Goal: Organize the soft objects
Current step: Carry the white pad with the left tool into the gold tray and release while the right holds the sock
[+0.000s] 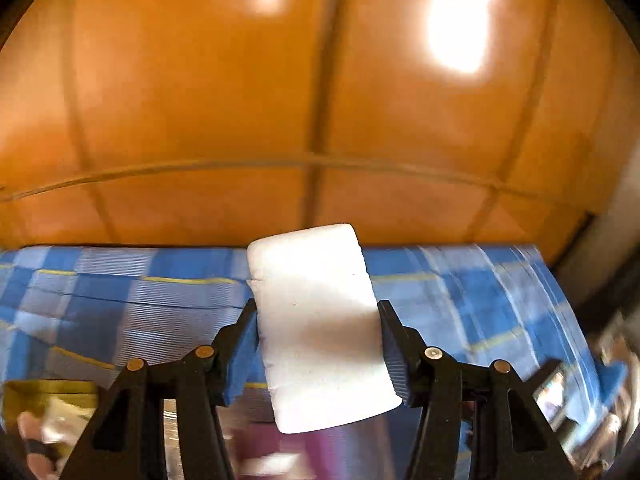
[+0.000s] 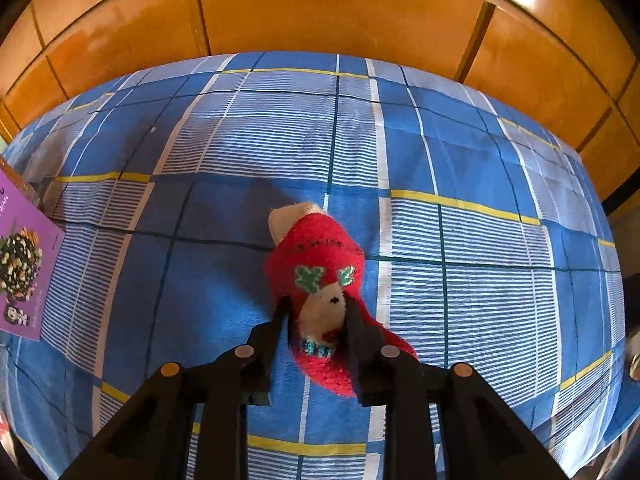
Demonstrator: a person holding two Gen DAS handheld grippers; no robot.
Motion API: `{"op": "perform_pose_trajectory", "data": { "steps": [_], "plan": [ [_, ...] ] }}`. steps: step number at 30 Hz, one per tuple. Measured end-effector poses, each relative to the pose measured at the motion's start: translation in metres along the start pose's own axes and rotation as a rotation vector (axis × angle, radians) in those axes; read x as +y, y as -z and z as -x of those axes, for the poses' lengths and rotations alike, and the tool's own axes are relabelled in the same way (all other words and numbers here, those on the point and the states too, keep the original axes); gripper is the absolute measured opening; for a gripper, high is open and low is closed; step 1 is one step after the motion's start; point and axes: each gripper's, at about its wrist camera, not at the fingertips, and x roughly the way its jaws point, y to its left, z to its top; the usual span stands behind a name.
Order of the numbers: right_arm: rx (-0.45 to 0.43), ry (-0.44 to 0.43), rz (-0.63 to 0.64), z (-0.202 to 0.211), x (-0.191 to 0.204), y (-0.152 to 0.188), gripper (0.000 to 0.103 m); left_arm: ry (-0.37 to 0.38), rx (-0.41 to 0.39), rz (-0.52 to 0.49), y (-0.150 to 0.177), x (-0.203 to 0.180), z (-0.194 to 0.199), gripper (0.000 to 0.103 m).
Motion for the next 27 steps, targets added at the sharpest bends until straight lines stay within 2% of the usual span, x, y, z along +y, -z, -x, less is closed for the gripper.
{"op": "perform_pose_trajectory", "data": {
  "steps": [4,8,15,22,27],
  "plan": [
    [-0.016,0.037,0.046,0.001,0.007,0.001,0.026,-0.095,-0.045,0.075,0.003,0.067,0.022,0.057],
    [-0.029,0.070,0.087,0.001,0.012,0.002,0.025,-0.167,-0.076,0.122,0.027,0.121,0.049,0.057],
    [-0.047,0.118,0.139,0.002,0.019,0.003,0.025,-0.239,-0.110,0.235,0.098,0.204,0.105,0.058],
    [-0.070,0.184,0.226,0.001,0.036,0.008,0.025,-0.312,-0.094,0.408,0.183,0.279,0.157,0.058],
    [-0.083,0.244,0.275,-0.001,0.048,0.011,0.025,-0.338,-0.094,0.482,0.228,0.306,0.181,0.058]
  ]
}}
